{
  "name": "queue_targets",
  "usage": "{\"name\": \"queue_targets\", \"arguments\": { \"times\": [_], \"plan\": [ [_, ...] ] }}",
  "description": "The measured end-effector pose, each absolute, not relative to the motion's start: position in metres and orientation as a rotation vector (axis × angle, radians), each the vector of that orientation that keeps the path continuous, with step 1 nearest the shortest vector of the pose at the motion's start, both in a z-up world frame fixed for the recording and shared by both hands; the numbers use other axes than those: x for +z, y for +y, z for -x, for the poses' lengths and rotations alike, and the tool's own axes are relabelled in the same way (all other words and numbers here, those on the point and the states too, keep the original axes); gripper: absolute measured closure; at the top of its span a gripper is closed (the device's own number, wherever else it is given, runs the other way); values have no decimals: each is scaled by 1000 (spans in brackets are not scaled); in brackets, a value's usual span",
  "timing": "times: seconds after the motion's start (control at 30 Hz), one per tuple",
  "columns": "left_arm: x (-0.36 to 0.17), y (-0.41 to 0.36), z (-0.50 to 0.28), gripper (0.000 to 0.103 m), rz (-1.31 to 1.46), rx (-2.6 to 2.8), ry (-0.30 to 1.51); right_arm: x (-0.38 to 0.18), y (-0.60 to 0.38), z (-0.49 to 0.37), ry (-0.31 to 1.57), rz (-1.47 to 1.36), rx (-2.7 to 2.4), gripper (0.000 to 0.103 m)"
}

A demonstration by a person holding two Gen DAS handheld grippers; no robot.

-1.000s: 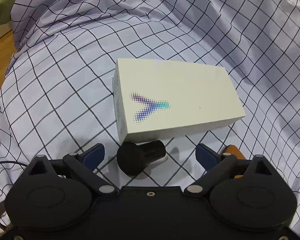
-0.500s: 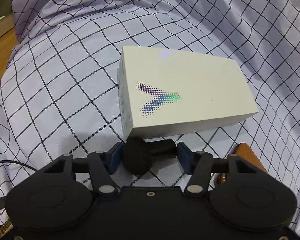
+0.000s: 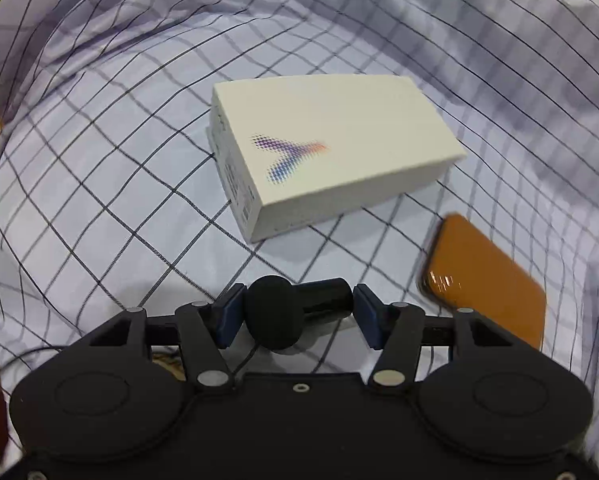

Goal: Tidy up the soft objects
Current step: 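Carry the black knob and green tape with both grippers over the basket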

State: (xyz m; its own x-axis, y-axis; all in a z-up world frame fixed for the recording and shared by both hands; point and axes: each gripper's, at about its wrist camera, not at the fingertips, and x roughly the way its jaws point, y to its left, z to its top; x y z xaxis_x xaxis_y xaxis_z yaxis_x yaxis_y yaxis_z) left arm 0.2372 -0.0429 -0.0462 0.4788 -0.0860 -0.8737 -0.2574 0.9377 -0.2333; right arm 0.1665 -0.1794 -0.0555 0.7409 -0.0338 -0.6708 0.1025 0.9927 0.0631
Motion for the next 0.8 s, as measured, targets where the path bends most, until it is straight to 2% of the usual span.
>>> {"name": "queue_targets", "arguments": {
  "times": [0.47, 0.8],
  "plan": [
    [-8, -41, -167, 48, 91, -99, 952, -28, -170, -126, 708, -125, -111, 55],
    [5, -29, -120, 48, 41, -162, 904, -9, -161, -81, 675, -147, -106, 55]
  ]
}}
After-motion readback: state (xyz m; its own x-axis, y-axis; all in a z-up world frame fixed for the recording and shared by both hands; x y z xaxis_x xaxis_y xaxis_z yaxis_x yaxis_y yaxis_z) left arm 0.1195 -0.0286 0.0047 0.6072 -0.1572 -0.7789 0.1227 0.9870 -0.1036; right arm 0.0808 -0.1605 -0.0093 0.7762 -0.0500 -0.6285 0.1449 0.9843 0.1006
